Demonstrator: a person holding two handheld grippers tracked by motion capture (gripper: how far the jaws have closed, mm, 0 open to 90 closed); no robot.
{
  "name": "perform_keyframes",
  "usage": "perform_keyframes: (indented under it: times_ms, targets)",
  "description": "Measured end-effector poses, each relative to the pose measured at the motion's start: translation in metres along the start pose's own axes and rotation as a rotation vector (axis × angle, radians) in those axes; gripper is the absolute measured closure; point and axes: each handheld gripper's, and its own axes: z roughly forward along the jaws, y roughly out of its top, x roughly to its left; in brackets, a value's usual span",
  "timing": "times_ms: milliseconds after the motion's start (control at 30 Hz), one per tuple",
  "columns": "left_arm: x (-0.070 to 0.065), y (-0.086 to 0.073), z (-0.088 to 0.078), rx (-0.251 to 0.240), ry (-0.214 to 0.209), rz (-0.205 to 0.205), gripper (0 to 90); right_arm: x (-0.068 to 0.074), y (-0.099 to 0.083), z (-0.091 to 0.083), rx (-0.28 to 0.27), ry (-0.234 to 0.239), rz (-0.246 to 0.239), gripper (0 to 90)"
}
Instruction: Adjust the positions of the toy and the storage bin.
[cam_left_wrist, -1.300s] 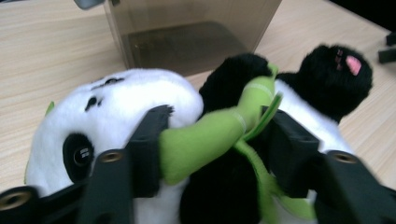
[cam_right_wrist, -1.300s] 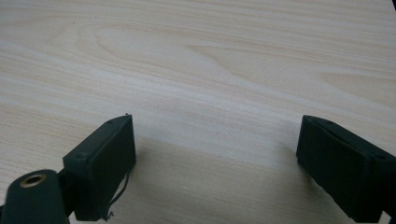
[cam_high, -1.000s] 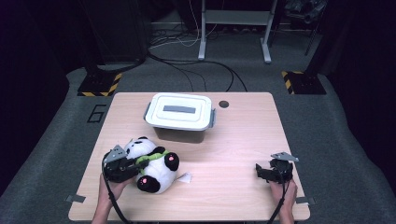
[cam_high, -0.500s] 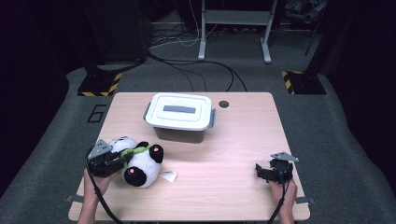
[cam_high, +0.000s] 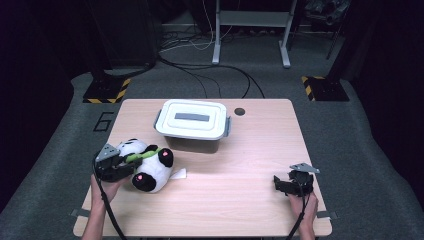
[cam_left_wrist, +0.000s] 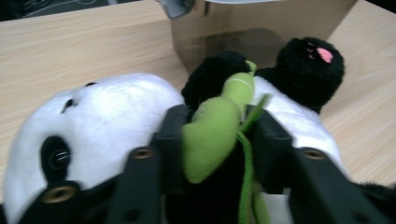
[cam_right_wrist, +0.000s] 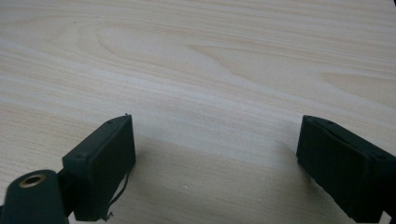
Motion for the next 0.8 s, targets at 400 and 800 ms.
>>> perform_keyframes:
  times_ms: [400, 800]
  targets:
    - [-0.002, -0.007, -0.031, -0.030, 0.050, -0.070, 14.0, 0.000, 0.000, 0.000, 0.000, 0.001, 0.000, 10.9]
    - [0.013, -0.056, -0.041, 0.069, 0.118, -0.086, 8.2, 0.000, 0.000, 0.000, 0.000, 0.004, -0.003, 10.8]
